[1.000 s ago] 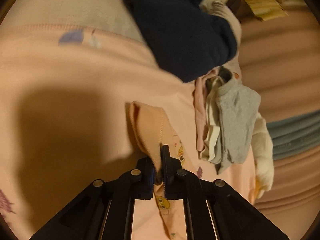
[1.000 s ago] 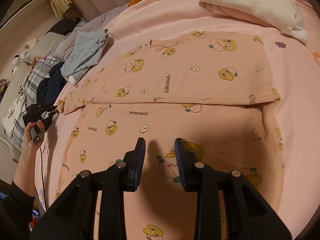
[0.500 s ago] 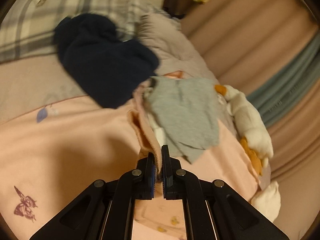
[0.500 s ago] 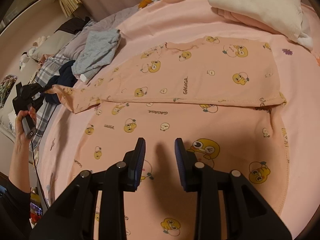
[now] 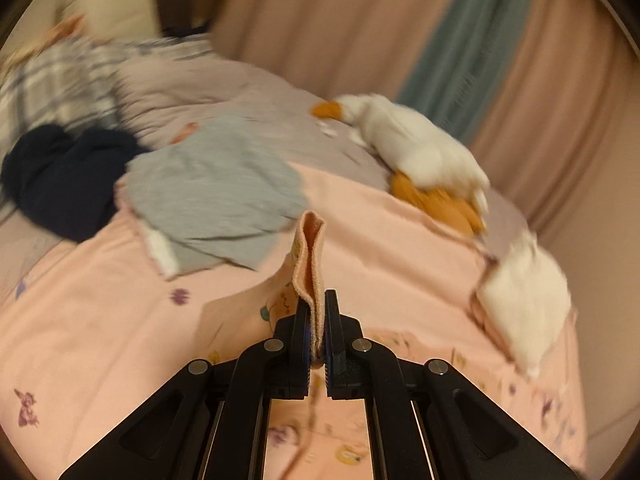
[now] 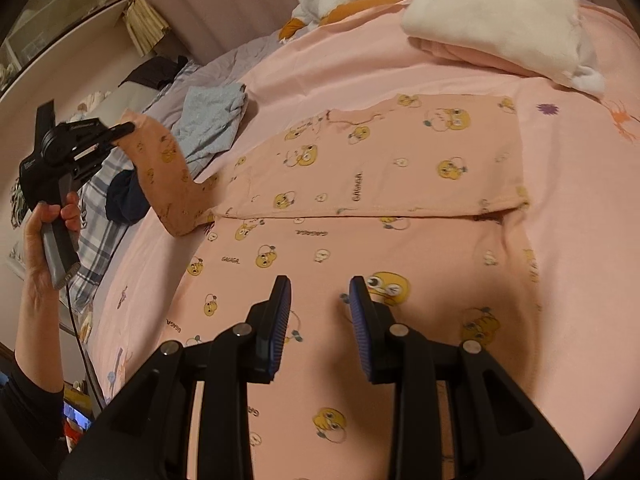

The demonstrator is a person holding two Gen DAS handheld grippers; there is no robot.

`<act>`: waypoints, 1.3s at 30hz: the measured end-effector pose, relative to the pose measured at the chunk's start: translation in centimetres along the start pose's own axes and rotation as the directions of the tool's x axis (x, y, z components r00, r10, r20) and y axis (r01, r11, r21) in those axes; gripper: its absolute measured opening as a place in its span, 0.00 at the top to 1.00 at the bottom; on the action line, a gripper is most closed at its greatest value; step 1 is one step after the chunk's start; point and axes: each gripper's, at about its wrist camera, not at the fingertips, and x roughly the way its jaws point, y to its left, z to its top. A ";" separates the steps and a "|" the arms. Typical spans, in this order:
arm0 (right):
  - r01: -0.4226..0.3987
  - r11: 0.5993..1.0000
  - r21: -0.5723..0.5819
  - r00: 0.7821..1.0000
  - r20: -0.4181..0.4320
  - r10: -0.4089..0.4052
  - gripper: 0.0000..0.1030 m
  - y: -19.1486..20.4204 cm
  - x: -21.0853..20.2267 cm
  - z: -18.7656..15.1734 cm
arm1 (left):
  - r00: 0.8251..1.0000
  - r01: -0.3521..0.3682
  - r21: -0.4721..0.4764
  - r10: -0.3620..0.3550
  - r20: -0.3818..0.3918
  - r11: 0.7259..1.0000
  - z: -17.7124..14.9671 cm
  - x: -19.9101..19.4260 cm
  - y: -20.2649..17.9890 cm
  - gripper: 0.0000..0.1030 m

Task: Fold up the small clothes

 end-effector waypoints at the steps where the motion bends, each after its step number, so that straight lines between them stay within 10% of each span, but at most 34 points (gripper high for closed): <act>1: -0.002 1.000 0.009 1.000 0.003 0.002 0.70 -0.4 -0.2 -0.1 | 1.000 0.008 0.024 -0.007 -0.012 1.000 -0.5 0.5 -1.2 0.97; 10: 0.009 0.995 0.103 0.999 0.031 -0.012 0.66 -3.7 -1.8 -1.2 | 0.980 0.073 0.235 -0.026 -0.195 0.969 -7.7 6.4 -10.4 0.97; 17: 0.011 0.988 0.155 0.998 0.067 -0.022 0.57 -5.1 -3.0 -1.2 | 0.925 0.180 0.253 -0.076 -0.371 0.951 -12.1 9.3 -13.0 0.84; 22: -0.066 0.981 0.180 0.996 0.077 0.053 0.57 -4.7 -2.4 -0.1 | 0.951 0.175 0.138 -0.131 -0.281 0.975 -10.2 6.1 -8.8 0.42; 30: -0.147 0.977 0.152 0.989 -0.003 0.150 0.57 -0.6 5.4 3.8 | 0.975 0.021 0.001 -0.020 -0.219 1.000 -9.7 2.8 2.2 0.40; 39: -0.014 0.992 0.125 0.996 -0.086 0.024 0.62 2.4 14.0 7.7 | 0.971 -0.018 -0.115 -0.010 -0.238 0.993 -11.3 1.6 8.9 0.40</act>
